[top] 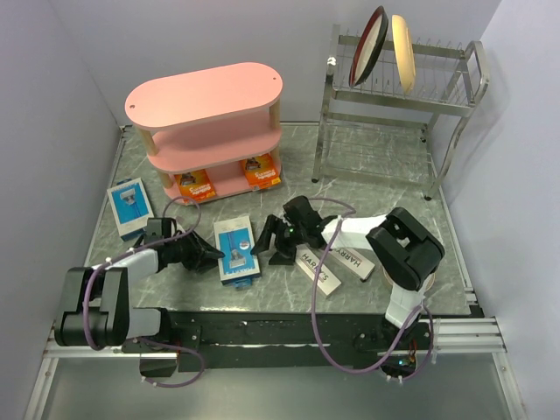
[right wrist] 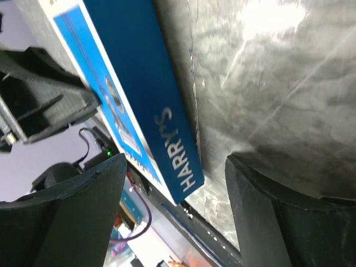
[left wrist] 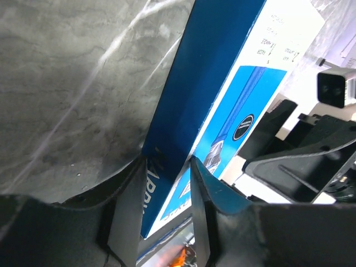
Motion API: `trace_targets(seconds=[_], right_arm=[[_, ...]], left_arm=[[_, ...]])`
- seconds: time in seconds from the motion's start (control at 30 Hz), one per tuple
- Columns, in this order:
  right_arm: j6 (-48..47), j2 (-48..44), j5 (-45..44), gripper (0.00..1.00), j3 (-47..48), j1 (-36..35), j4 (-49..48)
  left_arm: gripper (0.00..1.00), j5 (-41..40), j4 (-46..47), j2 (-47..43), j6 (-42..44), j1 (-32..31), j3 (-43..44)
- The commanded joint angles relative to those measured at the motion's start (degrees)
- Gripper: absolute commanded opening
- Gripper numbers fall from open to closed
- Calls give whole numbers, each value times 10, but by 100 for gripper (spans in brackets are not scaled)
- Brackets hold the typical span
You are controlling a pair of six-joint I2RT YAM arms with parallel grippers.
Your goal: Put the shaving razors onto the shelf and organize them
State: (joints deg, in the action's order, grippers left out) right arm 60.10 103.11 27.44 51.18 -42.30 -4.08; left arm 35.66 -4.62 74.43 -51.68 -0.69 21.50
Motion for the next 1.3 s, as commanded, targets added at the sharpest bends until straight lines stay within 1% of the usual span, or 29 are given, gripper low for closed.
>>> trace_targets(seconds=[0.0,0.07,0.1,0.23,0.3,0.47,0.5,0.57,0.6,0.63,0.7,0.77,0.8,0.93,0.97,1.03,1.07,1.1,1.2,1.27], right_arm=[[11,-7,29,79,-50,2,-57],[25,3,39,79,-52,-7,-96],[25,18,52,79,-43,-10,-106],[38,55,60,79,-22,-26,-126],[60,73,65,78,-19,-32,-139],[69,92,79,76,-1,-49,-152],[68,92,79,71,7,-52,-161],[62,90,74,65,17,-57,-168],[60,90,70,56,28,-59,-172],[59,90,68,52,30,-65,-175],[57,82,54,45,38,-67,-164],[50,70,53,40,41,-67,-163],[42,66,51,35,45,-67,-144],[-8,35,34,36,63,-57,-92],[-9,26,34,31,62,-52,-93],[-8,29,51,26,64,-46,-116],[-9,31,51,21,72,-45,-116],[-11,32,49,19,75,-42,-116],[0,35,56,17,87,-38,-140],[18,35,68,17,93,-38,-156]], left_arm=[[38,-64,-16,31,-11,-2,-33],[38,-65,-8,47,-12,-2,-35],[37,-62,-2,50,-12,-2,-37],[34,-59,1,59,-10,-2,-40],[35,-64,1,58,-13,-2,-42],[36,-58,9,58,-25,-2,-50],[37,-58,13,59,-26,-2,-51],[39,-53,17,62,-33,-2,-55],[41,-51,19,63,-36,-2,-58],[41,-50,21,63,-37,-1,-58],[45,-45,19,63,-41,-1,-59],[48,-42,15,63,-42,0,-59],[49,-42,15,61,-41,2,-58],[50,-41,6,48,-41,5,-56],[52,-37,8,42,-40,5,-56],[58,-34,8,22,-33,5,-52],[66,-38,-5,12,-31,5,-47],[68,-53,-15,-11,-30,3,-46],[68,-80,-28,-45,-29,-22,-44],[68,-92,-35,-46,-33,-30,-44]])
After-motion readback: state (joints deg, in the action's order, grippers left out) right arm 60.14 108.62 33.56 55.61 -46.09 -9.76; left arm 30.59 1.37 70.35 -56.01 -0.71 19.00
